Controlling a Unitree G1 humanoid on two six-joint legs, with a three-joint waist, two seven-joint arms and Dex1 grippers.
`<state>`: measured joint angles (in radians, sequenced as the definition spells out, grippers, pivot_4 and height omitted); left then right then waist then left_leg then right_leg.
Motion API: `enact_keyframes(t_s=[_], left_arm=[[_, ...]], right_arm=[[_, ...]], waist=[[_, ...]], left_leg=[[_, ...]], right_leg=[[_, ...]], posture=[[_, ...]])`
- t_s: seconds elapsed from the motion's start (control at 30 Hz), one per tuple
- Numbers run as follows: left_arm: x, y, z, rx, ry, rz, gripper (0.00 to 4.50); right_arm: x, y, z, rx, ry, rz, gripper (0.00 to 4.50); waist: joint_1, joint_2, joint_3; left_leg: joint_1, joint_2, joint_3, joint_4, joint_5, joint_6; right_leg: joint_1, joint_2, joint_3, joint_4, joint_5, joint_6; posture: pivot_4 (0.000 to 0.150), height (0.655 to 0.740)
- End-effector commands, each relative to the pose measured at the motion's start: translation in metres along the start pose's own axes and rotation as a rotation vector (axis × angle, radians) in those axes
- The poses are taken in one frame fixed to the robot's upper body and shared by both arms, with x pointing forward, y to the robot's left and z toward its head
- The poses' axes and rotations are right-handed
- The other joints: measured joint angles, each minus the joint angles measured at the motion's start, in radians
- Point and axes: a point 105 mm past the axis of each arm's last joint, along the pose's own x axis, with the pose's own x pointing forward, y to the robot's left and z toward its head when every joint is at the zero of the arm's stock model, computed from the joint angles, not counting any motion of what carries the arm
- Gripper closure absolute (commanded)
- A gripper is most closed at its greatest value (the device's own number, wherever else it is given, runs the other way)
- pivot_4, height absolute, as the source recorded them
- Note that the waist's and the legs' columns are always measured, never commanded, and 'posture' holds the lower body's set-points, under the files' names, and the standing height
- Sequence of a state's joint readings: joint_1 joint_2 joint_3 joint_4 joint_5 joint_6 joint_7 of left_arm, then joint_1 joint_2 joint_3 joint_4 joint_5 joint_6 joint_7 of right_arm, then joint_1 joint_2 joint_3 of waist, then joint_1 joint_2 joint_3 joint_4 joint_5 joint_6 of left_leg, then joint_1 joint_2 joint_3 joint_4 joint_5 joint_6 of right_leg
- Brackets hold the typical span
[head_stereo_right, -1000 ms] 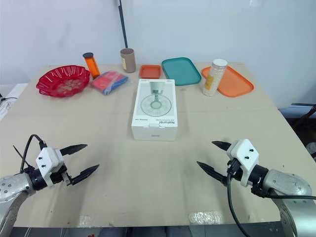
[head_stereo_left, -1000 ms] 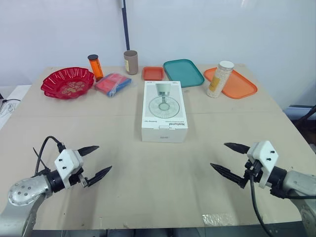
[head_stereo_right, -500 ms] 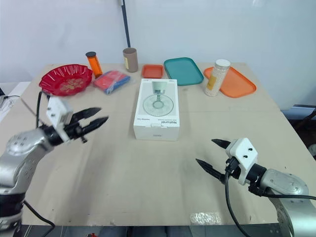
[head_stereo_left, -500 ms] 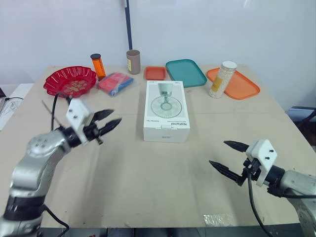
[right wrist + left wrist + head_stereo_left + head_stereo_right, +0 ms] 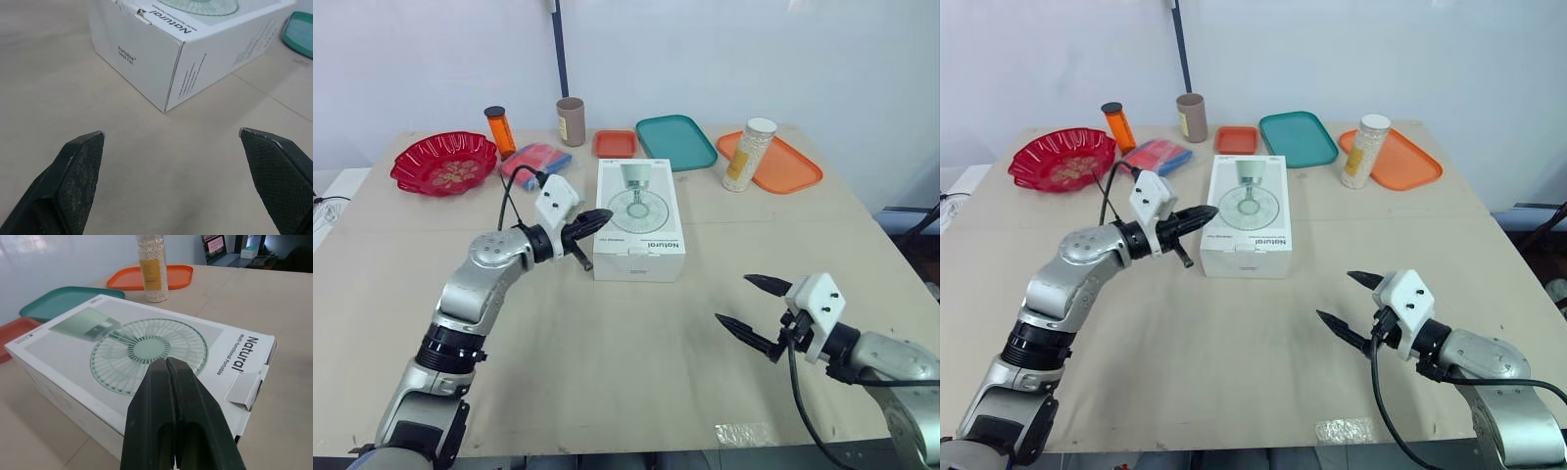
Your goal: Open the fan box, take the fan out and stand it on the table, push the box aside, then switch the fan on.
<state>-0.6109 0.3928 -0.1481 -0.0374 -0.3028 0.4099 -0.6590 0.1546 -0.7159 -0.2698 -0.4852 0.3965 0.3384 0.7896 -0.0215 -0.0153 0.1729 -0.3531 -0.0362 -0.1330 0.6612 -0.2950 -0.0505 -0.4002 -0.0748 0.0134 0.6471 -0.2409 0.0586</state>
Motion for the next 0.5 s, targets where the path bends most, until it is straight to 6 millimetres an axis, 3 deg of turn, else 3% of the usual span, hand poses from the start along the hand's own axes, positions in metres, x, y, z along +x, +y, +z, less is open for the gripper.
enact_keyframes(t_s=[0.03,0.27,0.5], left_arm=[[0.013,0.003,0.012,0.06,-0.022,0.035,4.43],[0.034,0.004,0.003,0.037,-0.001,0.077,4.43],[0.038,0.002,-0.016,0.025,0.059,0.076,4.43]], right_arm=[[0.001,0.001,0.01,-0.033,-0.03,0.005,0.0],[0.007,0.003,0.012,-0.033,-0.04,0.014,0.0],[0.011,0.003,0.029,-0.066,-0.063,0.015,0.0]], waist=[[0.001,0.0,0.0],[0.002,0.0,0.0],[0.002,0.0,0.0]], left_leg=[[0.0,0.0,0.0,0.0,0.0,0.0],[0.0,0.0,0.0,0.001,0.0,0.0],[0.0,0.0,0.001,0.001,0.0,0.0]], right_leg=[[0.0,0.0,0.0,0.0,0.0,0.0],[0.0,0.0,0.0,0.0,0.0,0.001],[0.0,0.0,0.001,0.0,0.0,0.001]], posture=[[0.15,0.74],[0.15,0.74],[0.15,0.74]])
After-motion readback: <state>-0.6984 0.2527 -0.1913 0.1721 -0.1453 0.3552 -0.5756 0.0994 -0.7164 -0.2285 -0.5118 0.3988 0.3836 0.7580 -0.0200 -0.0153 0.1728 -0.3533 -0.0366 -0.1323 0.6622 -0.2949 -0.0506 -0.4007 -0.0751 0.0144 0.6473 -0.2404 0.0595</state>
